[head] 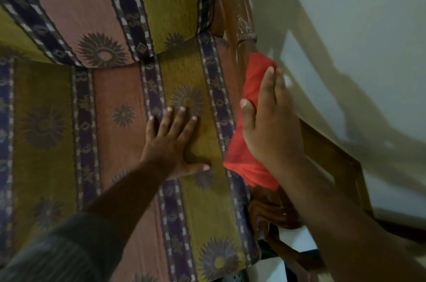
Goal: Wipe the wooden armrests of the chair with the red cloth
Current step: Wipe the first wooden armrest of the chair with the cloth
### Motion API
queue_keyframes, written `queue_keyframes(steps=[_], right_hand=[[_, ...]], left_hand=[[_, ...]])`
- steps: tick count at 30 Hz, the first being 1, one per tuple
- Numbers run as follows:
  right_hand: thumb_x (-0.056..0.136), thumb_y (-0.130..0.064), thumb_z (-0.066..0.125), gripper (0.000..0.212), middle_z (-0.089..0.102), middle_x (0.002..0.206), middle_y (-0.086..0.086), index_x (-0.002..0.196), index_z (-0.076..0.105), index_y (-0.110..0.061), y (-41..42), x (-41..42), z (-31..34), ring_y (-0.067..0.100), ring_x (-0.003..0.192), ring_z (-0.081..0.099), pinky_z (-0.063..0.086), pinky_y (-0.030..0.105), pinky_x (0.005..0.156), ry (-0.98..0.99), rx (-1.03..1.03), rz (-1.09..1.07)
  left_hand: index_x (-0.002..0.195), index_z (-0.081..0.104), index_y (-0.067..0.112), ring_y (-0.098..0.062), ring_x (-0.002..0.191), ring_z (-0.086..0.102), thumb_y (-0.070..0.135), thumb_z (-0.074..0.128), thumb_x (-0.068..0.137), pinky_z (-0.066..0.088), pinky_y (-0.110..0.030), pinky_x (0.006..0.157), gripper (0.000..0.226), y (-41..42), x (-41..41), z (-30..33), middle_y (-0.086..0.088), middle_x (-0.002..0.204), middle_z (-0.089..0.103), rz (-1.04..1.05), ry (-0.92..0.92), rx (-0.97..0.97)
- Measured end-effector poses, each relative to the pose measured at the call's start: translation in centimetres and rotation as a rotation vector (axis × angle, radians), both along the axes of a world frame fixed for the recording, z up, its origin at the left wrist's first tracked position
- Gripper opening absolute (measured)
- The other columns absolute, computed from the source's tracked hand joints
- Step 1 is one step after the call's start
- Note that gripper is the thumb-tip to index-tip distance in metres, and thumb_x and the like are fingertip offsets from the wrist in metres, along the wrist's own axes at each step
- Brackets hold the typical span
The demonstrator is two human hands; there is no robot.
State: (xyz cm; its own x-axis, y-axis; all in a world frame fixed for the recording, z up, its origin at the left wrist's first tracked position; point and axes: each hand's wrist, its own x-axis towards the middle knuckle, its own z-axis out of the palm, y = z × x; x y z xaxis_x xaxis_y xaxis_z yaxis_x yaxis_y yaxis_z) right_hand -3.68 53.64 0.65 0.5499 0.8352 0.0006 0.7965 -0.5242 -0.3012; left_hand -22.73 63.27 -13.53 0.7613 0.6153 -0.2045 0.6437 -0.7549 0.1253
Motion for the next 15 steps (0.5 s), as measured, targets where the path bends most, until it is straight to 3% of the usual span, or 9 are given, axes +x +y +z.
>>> queue_keyframes(steps=[3, 7, 13, 15], right_hand=[[0.104, -0.043, 0.029, 0.07, 0.013, 0.165, 0.021, 0.157, 0.006, -0.003, -0.4, -0.6, 0.2, 0.033, 0.153, 0.014, 0.025, 0.047, 0.121, -0.021, -0.005, -0.034], [0.103, -0.036, 0.031, 0.068, 0.009, 0.165, 0.022, 0.156, 0.007, -0.001, 0.0, -0.3, 0.3, 0.037, 0.154, 0.006, 0.016, 0.052, 0.123, -0.176, -0.069, 0.062], [0.098, -0.027, 0.033, 0.066, 0.014, 0.164, 0.024, 0.155, 0.015, 0.002, 1.2, 1.5, 0.2, 0.041, 0.152, 0.011, 0.024, 0.057, 0.12, -0.278, -0.164, 0.375], [0.098, -0.025, 0.035, 0.065, 0.012, 0.165, 0.021, 0.155, 0.015, 0.0, 2.6, 2.1, 0.2, 0.036, 0.154, 0.01, 0.024, 0.054, 0.121, -0.23, -0.124, 0.4]], left_hand=[[0.158, -0.004, 0.034, -0.029, 0.155, -0.007, 0.108, 0.012, 0.051, -0.002, -0.063, 0.119, 0.132, 4.8, 0.6, 0.3, -0.002, 0.169, -0.008, -0.046, 0.016, 0.028], [0.159, -0.001, 0.032, -0.035, 0.155, -0.001, 0.107, 0.015, 0.054, 0.004, -0.062, 0.12, 0.13, 10.1, 0.5, 0.6, -0.006, 0.169, -0.002, -0.097, 0.032, 0.072], [0.16, 0.01, 0.026, -0.04, 0.154, 0.002, 0.105, 0.019, 0.06, 0.009, -0.065, 0.12, 0.127, 10.5, 0.4, 0.3, -0.013, 0.168, 0.007, -0.15, 0.04, 0.076], [0.16, 0.01, 0.026, -0.04, 0.154, 0.001, 0.104, 0.018, 0.061, 0.009, -0.065, 0.12, 0.127, 10.4, 0.3, 0.6, -0.014, 0.168, 0.006, -0.146, 0.053, 0.061]])
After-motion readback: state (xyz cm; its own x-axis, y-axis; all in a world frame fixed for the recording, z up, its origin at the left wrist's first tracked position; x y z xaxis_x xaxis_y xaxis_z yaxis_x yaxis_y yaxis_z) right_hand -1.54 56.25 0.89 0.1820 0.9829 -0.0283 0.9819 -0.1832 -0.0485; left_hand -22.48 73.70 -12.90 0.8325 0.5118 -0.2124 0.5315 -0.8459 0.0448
